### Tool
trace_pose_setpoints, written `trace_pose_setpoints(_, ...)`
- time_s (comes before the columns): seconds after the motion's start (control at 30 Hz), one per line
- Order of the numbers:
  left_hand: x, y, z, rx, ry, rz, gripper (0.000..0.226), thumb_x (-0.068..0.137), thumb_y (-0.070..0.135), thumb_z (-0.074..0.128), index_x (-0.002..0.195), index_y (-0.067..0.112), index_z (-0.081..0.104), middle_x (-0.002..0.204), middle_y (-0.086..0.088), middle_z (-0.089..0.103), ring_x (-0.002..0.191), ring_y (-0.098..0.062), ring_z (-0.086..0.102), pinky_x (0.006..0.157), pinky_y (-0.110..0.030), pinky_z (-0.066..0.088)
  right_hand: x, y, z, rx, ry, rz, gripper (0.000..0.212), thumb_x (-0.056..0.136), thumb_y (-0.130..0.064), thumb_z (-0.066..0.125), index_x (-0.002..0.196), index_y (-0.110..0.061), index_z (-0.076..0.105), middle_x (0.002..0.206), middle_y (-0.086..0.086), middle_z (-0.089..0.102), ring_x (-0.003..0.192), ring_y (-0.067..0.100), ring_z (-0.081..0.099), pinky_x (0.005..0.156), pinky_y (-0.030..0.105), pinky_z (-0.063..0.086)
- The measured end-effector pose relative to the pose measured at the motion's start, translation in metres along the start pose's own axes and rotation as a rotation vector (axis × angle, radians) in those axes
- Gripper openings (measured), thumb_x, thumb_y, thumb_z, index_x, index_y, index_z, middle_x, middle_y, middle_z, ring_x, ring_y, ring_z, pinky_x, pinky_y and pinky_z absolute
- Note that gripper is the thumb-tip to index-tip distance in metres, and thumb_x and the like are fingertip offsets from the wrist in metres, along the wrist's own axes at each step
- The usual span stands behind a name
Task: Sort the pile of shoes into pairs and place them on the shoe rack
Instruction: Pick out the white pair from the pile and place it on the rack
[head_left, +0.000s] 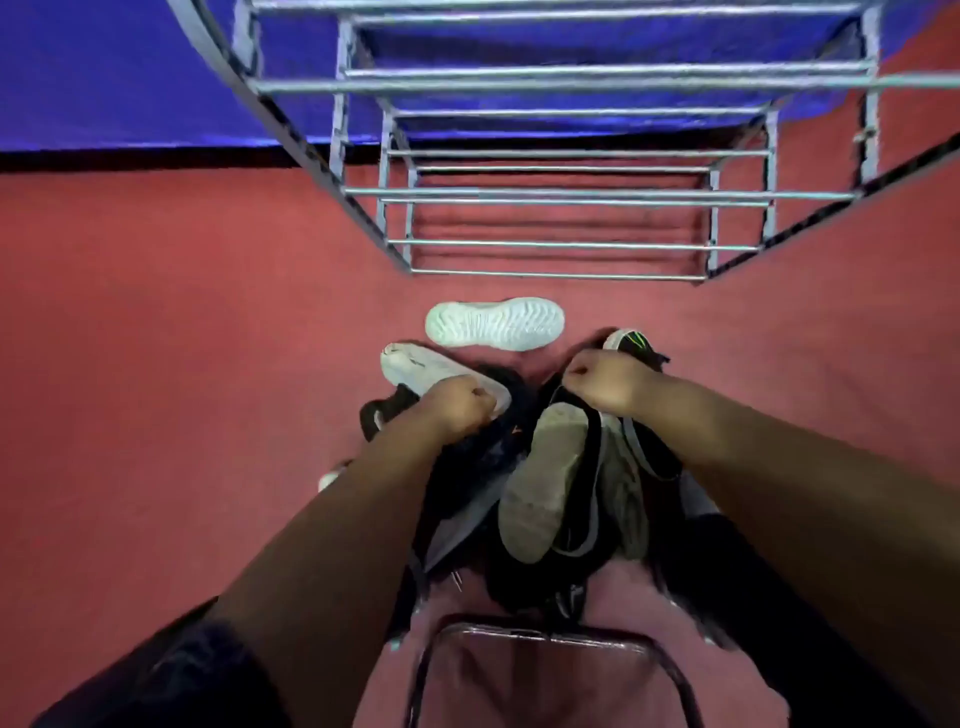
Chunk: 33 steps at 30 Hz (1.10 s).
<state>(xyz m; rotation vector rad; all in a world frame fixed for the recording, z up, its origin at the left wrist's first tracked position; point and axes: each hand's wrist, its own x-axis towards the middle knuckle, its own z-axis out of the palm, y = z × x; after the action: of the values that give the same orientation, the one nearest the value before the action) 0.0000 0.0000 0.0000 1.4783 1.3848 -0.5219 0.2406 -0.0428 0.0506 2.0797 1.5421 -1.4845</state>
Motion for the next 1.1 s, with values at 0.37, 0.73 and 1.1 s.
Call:
trace_pose_setpoints(0.37,0.025,-0.056,0.071,0.22,0.177,0.079,0.014,0.097,0.022,0.048,0.089,0.019,0.059,0.093,-0.006,0.067,0.092,-0.024,0.063,0.074,-0.034,0.047,0.046,0.067,0.098,-0.233,0.019,0.026,0.022,0.094,-0.031,0.049,0.109,-0.019,0.058,0.117,0.009,0.066,0.108,0.032,0.062,0.086,0.036,0.049)
trace_pose_setpoints(0.73,0.024,-0.049,0.069,0.142,0.347,0.118,0.018,0.1,0.019,0.049,0.11,0.01,0.061,0.101,-0.004,0.069,0.095,-0.026,0.065,0.081,-0.038,0.054,0.048,0.052,0.104,-0.373,0.069,0.021,0.025,0.099,-0.029,0.05,0.108,-0.009,0.062,0.117,0.009,0.065,0.109,0.031,0.062,0.089,0.036,0.052)
trace_pose_setpoints(1.1,0.119,-0.04,-0.002,0.212,0.538,0.047,0.055,0.092,0.015,0.06,0.143,0.003,0.046,0.142,-0.019,0.044,0.131,-0.038,0.042,0.109,-0.047,0.041,0.122,0.03,0.086,-0.285,0.145,-0.038,0.032,0.101,-0.032,0.048,0.111,-0.009,0.067,0.107,0.01,0.069,0.101,0.031,0.064,0.09,0.041,0.056)
